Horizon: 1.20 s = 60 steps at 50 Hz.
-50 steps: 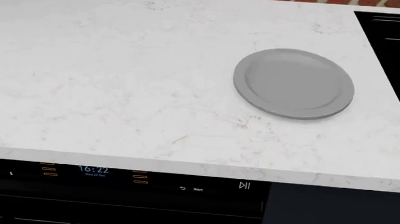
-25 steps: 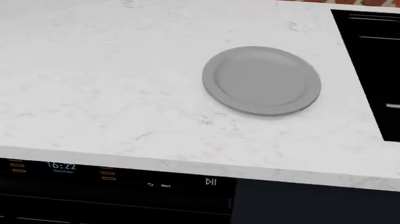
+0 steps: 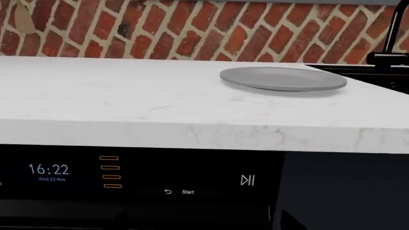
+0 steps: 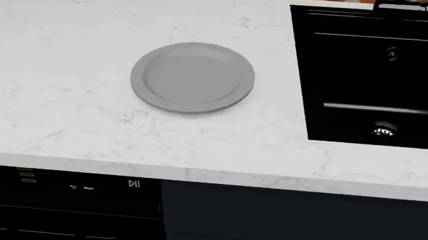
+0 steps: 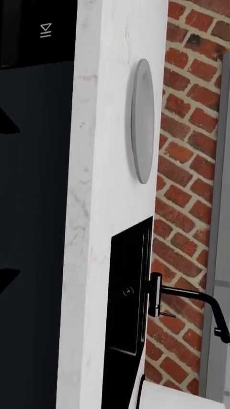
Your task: Place the pastries on the plates.
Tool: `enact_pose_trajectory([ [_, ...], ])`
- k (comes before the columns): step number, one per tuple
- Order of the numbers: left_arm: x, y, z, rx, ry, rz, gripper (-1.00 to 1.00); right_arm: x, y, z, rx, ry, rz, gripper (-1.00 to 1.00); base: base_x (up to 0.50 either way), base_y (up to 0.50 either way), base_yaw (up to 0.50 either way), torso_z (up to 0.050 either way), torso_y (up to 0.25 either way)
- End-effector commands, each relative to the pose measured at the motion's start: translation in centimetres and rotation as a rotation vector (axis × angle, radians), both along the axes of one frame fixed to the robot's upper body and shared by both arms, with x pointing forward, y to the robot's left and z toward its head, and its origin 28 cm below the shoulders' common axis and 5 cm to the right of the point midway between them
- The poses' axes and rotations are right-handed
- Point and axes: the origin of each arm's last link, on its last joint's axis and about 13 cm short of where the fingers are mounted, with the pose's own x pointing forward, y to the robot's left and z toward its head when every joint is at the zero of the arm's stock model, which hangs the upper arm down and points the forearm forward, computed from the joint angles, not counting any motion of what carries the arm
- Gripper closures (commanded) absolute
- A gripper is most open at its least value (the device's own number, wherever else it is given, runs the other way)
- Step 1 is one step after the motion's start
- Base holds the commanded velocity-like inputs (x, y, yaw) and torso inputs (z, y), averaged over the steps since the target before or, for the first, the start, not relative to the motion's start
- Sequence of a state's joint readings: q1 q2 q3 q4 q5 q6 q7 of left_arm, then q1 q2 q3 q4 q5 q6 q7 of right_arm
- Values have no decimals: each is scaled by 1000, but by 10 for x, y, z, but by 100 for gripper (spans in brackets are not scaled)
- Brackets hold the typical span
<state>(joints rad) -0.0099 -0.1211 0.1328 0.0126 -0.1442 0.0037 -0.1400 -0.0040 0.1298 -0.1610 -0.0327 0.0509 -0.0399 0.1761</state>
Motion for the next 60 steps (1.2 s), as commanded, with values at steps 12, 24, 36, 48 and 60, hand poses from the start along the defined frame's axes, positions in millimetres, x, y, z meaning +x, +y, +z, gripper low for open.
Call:
enact_pose_trajectory([
  [12, 1, 1, 0, -3, 3, 7, -100, 1, 0, 0, 0, -2, 0, -100, -23, -500, 0, 0, 0],
  [24, 2, 0, -1, -3, 5, 9, -100, 1, 0, -1, -2, -1, 4, -100, -23, -500, 0, 0, 0],
  [36, 3, 1, -2, -12, 19, 15, -100, 1, 1, 0, 1, 5, 7, -100, -24, -500, 0, 0, 0],
  [48, 8, 4, -4, -34, 34, 32, -100, 3, 1, 0, 4, 6, 7, -100, -22, -500, 0, 0, 0],
  [60, 6, 3, -3, -30, 24, 25, -100, 1, 0, 0, 2, 4, 3, -100, -23, -500, 0, 0, 0],
])
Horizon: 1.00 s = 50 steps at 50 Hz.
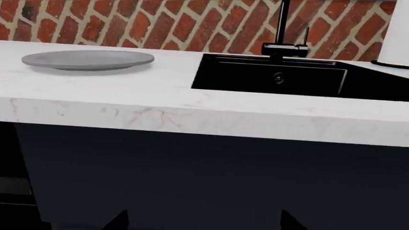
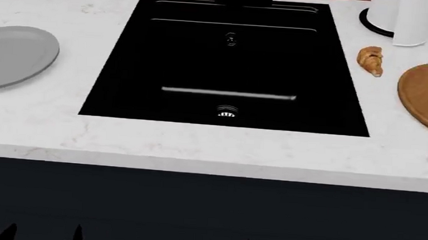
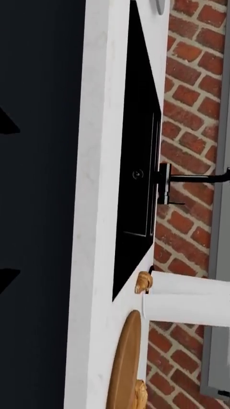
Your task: Place the pastries on the plates.
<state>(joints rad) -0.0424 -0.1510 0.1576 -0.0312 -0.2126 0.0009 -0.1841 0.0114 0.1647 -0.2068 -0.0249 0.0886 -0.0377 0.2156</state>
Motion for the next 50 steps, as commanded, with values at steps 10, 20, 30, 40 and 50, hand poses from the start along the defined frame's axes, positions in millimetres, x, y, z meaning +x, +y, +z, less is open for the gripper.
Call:
enact_pose_trajectory([
  [10, -1, -1, 0, 3, -3, -4, -100, -1, 0, 1, -4, 0, -5, -100, -24, -500, 0, 0, 0],
  [20, -3, -2, 3, 14, -6, -3, -100, -1, -1, 0, -6, 1, -4, -100, -23, -500, 0, 0, 0],
  [30, -1, -2, 2, 13, -6, -4, -100, 0, -1, -1, -4, 1, -2, -100, -23, -500, 0, 0, 0],
  [40, -1, -2, 2, 13, -5, -5, -100, -1, -1, 0, -3, -2, -4, -100, -25, -500, 0, 0, 0],
  [50, -1, -2, 3, 19, -18, -14, -100, 1, 0, -1, -2, -4, -7, -100, -24, -500, 0, 0, 0],
])
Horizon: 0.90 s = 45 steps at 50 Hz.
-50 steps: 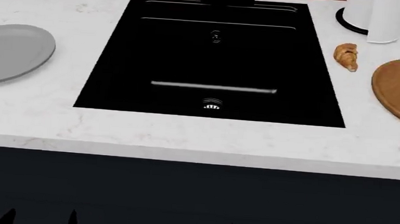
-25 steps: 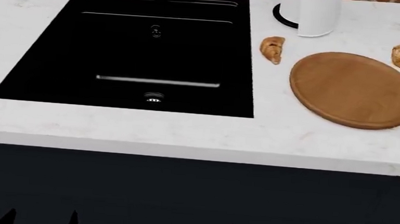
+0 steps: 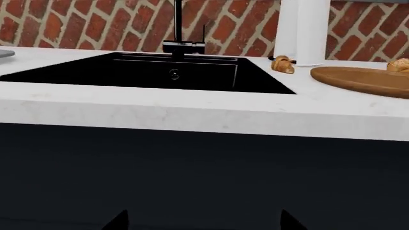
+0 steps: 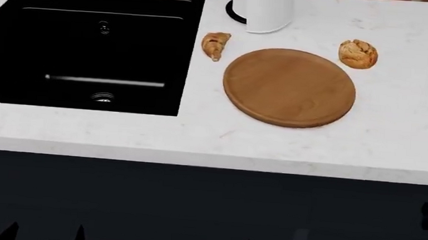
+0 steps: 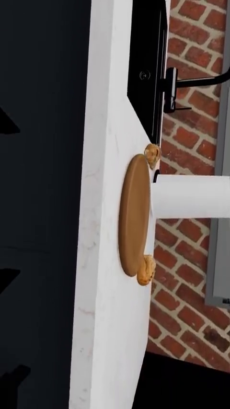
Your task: Place the pastries on the plates.
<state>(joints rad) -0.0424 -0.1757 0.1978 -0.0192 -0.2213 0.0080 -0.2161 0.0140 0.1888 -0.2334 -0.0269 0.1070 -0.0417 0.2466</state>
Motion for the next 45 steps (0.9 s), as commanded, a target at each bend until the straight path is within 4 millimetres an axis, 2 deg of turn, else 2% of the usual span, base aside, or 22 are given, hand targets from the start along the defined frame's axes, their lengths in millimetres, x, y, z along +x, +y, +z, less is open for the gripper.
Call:
enact_pose_trajectory([
  [1, 0, 0, 1, 4, -8, -7, -100, 1, 0, 0, 3, -2, -4, -100, -24, -500, 0, 0, 0],
  [24, 3, 0, -1, 4, 7, 2, -100, 3, 0, -1, 3, -4, -1, -100, -24, -500, 0, 0, 0],
  [36, 3, 0, -2, 18, 7, 11, -100, 4, 1, -1, -1, -11, 9, -100, 0, -39, 0, 0, 0],
  [38, 3, 1, -2, -24, 23, -5, -100, 5, 3, 2, 15, -10, 10, -100, 0, 0, 0, 0, 0],
  [41, -1, 1, 6, 15, 32, -4, -100, 5, 4, 8, 24, -8, 15, -100, 0, 0, 0, 0, 0],
  [45, -3, -2, 35, 24, 14, -4, -100, 4, 2, 20, 36, -9, 16, -100, 0, 0, 0, 0, 0],
])
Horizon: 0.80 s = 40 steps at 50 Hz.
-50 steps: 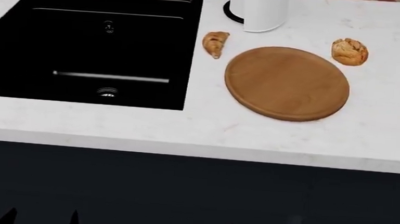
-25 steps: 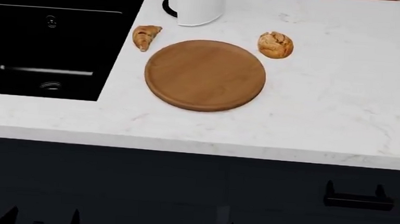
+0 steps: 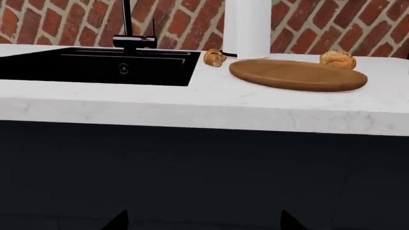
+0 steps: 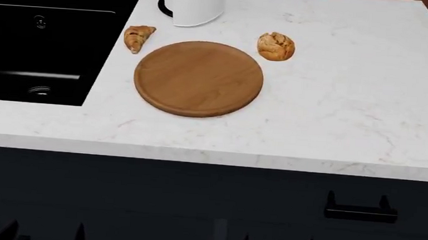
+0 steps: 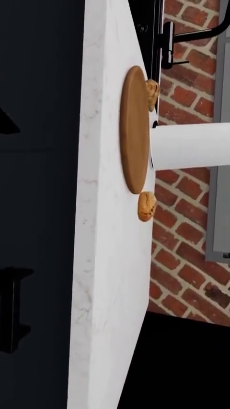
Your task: Place the pastries on the plates.
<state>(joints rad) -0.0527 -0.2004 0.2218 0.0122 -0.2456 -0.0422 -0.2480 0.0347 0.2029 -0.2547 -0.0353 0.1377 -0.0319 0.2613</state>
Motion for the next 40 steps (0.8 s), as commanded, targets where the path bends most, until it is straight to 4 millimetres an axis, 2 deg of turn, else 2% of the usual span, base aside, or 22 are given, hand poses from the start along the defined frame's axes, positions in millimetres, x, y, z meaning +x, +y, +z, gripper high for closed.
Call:
enact_pose_trajectory([
  [1, -5, -3, 40, 33, -17, -16, -100, 0, 0, 21, 16, -2, 10, -100, 0, 0, 0, 0, 0],
  [4, -4, -7, 63, 42, -46, -42, -100, 1, -1, 37, 20, -16, 19, -100, 0, 0, 0, 0, 0],
  [12, -6, -12, 131, 15, -65, -85, -100, -2, -3, 97, 7, -49, 24, -100, 0, 0, 0, 0, 0],
  [19, -11, -15, 175, 24, -109, -122, -100, -8, -4, 135, -24, -111, 36, -100, 0, 0, 0, 0, 0],
  [27, -30, -17, 206, 21, -190, -119, -100, -17, -2, 171, -31, -174, 65, -100, 0, 0, 0, 0, 0],
  [40, -65, -19, 246, 2, -308, -87, -100, -37, 4, 208, -27, -286, 119, -100, 0, 0, 0, 0, 0],
])
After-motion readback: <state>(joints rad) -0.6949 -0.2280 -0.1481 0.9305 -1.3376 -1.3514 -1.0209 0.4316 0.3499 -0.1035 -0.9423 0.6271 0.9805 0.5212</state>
